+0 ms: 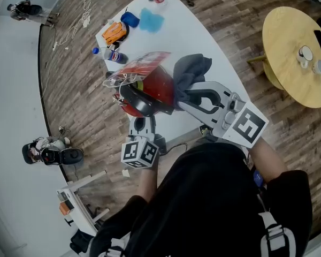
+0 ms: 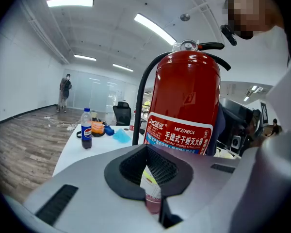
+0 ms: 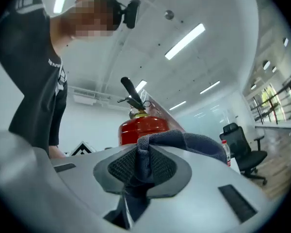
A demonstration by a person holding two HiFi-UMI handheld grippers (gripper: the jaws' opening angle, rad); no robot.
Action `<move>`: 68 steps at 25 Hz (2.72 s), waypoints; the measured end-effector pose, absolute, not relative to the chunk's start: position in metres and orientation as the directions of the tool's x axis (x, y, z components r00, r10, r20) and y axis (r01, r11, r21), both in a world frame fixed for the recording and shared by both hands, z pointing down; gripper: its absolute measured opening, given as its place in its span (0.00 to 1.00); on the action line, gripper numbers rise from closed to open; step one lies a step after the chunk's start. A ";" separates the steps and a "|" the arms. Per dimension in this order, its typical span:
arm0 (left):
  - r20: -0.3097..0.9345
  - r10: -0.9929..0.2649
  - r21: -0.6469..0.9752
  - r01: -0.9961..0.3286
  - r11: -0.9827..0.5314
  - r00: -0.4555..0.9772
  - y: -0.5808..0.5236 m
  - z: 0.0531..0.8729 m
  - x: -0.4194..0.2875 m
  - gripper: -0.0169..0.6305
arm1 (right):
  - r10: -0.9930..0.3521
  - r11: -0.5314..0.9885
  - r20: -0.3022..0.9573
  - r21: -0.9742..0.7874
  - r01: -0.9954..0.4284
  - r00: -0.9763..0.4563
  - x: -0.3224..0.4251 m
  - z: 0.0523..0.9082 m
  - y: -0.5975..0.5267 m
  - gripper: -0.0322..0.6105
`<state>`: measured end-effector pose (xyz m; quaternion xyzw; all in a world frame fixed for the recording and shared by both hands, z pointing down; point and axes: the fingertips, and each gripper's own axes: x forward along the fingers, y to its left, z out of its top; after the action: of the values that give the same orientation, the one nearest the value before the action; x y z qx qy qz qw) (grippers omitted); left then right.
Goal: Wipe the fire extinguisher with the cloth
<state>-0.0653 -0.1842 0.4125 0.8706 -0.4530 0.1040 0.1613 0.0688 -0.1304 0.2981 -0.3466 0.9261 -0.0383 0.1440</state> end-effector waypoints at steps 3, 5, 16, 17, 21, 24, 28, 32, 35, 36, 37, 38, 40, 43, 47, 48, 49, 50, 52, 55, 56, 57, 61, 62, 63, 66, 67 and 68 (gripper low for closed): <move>0.327 -0.749 0.180 -0.816 -0.549 0.576 -0.183 0.411 -0.066 0.06 | -0.660 0.750 -0.190 -0.234 -0.619 -0.727 0.073 0.326 -0.135 0.16; 0.324 -0.749 0.177 -0.815 -0.552 0.578 -0.182 0.411 -0.066 0.06 | -0.693 0.702 -0.093 -0.314 -0.639 -0.715 0.073 0.381 -0.141 0.16; 0.321 -0.744 0.153 -0.808 -0.569 0.585 -0.178 0.411 -0.064 0.06 | -0.649 0.759 -0.262 -0.150 -0.634 -0.714 0.041 0.263 -0.104 0.16; 0.323 -0.742 0.153 -0.806 -0.572 0.588 -0.178 0.411 -0.064 0.06 | -0.652 0.757 -0.255 -0.181 -0.627 -0.714 0.041 0.265 -0.103 0.16; 0.326 -0.733 0.147 -0.798 -0.584 0.597 -0.178 0.410 -0.062 0.06 | -0.721 0.685 -0.116 -0.267 -0.678 -0.683 0.059 0.335 -0.120 0.16; 0.324 -0.732 0.150 -0.797 -0.586 0.599 -0.178 0.411 -0.064 0.06 | -0.749 0.574 0.100 -0.397 -0.716 -0.655 0.071 0.427 -0.141 0.16; 0.329 -0.731 0.139 -0.796 -0.589 0.598 -0.176 0.411 -0.063 0.06 | -0.752 0.597 0.134 -0.278 -0.753 -0.646 0.068 0.402 -0.138 0.16; 0.317 -0.732 0.149 -0.794 -0.589 0.603 -0.177 0.413 -0.064 0.06 | -0.743 0.666 -0.096 -0.210 -0.716 -0.663 0.063 0.296 -0.130 0.16; 0.318 -0.729 0.152 -0.792 -0.591 0.606 -0.175 0.414 -0.064 0.06 | -0.745 0.665 -0.112 -0.198 -0.720 -0.658 0.066 0.298 -0.133 0.16; 0.318 -0.728 0.153 -0.791 -0.592 0.607 -0.175 0.414 -0.063 0.06 | -0.749 0.659 -0.083 -0.197 -0.726 -0.658 0.068 0.316 -0.135 0.16; 0.318 -0.728 0.155 -0.791 -0.592 0.607 -0.175 0.415 -0.063 0.06 | -0.755 0.646 -0.030 -0.206 -0.735 -0.655 0.070 0.342 -0.138 0.16; 0.318 -0.728 0.157 -0.791 -0.592 0.608 -0.175 0.415 -0.063 0.06 | -0.757 0.626 0.037 -0.241 -0.741 -0.652 0.072 0.376 -0.142 0.16; 0.318 -0.728 0.162 -0.791 -0.590 0.607 -0.175 0.417 -0.062 0.06 | -0.740 0.571 0.151 -0.373 -0.731 -0.655 0.074 0.447 -0.146 0.16; 0.322 -0.731 0.167 -0.796 -0.582 0.602 -0.173 0.419 -0.063 0.06 | -0.726 0.489 0.195 -0.528 -0.695 -0.659 0.075 0.510 -0.147 0.16; 0.324 -0.730 0.157 -0.795 -0.585 0.601 -0.172 0.420 -0.063 0.06 | -0.713 0.421 0.243 -0.601 -0.679 -0.657 0.072 0.557 -0.144 0.16; 0.324 -0.730 0.154 -0.795 -0.587 0.602 -0.172 0.420 -0.064 0.06 | -0.711 0.413 0.263 -0.595 -0.690 -0.653 0.070 0.567 -0.143 0.16; 0.324 -0.729 0.152 -0.794 -0.589 0.603 -0.172 0.420 -0.063 0.06 | -0.708 0.408 0.287 -0.580 -0.705 -0.646 0.069 0.576 -0.141 0.16; 0.323 -0.729 0.151 -0.793 -0.590 0.604 -0.172 0.420 -0.063 0.06 | -0.703 0.403 0.313 -0.565 -0.721 -0.638 0.067 0.585 -0.140 0.16; 0.319 -0.730 0.157 -0.793 -0.588 0.605 -0.173 0.422 -0.062 0.06 | -0.692 0.395 0.372 -0.523 -0.755 -0.619 0.063 0.603 -0.136 0.16; 0.300 -0.730 0.171 -0.788 -0.592 0.614 -0.171 0.427 -0.062 0.06 | -0.720 0.387 0.394 -0.456 -0.802 -0.571 0.061 0.612 -0.132 0.16; 0.294 -0.723 0.173 -0.779 -0.602 0.625 -0.172 0.428 -0.061 0.06 | -0.730 0.385 0.391 -0.443 -0.810 -0.561 0.060 0.609 -0.131 0.16; 0.294 -0.711 0.174 -0.767 -0.618 0.639 -0.172 0.429 -0.060 0.06 | -0.736 0.390 0.387 -0.427 -0.816 -0.555 0.056 0.604 -0.128 0.16; 0.294 -0.641 0.179 -0.700 -0.692 0.709 -0.167 0.427 -0.063 0.06 | -0.777 0.423 0.345 -0.333 -0.843 -0.526 0.027 0.568 -0.108 0.16; 0.289 -0.626 0.181 -0.683 -0.708 0.725 -0.167 0.426 -0.064 0.06 | -0.797 0.409 0.331 -0.318 -0.855 -0.505 0.024 0.560 -0.107 0.16; 0.282 -0.612 0.181 -0.668 -0.722 0.739 -0.167 0.425 -0.064 0.06 | -0.819 0.390 0.315 -0.309 -0.868 -0.480 0.024 0.551 -0.108 0.16; 0.265 -0.589 0.167 -0.638 -0.751 0.763 -0.165 0.423 -0.062 0.06 | -0.887 0.332 0.229 -0.290 -0.898 -0.402 0.031 0.509 -0.110 0.16; 0.262 -0.589 0.160 -0.636 -0.755 0.765 -0.164 0.423 -0.061 0.06 | -0.908 0.315 0.186 -0.284 -0.906 -0.374 0.034 0.487 -0.110 0.16; 0.259 -0.589 0.156 -0.635 -0.757 0.766 -0.162 0.423 -0.061 0.06 | -0.928 0.299 0.137 -0.275 -0.914 -0.346 0.037 0.461 -0.110 0.16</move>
<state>-0.0614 -0.1625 0.4235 0.9321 -0.3283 0.0973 0.1181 0.0367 -0.1103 0.4611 -0.5715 0.8057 -0.1537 0.0240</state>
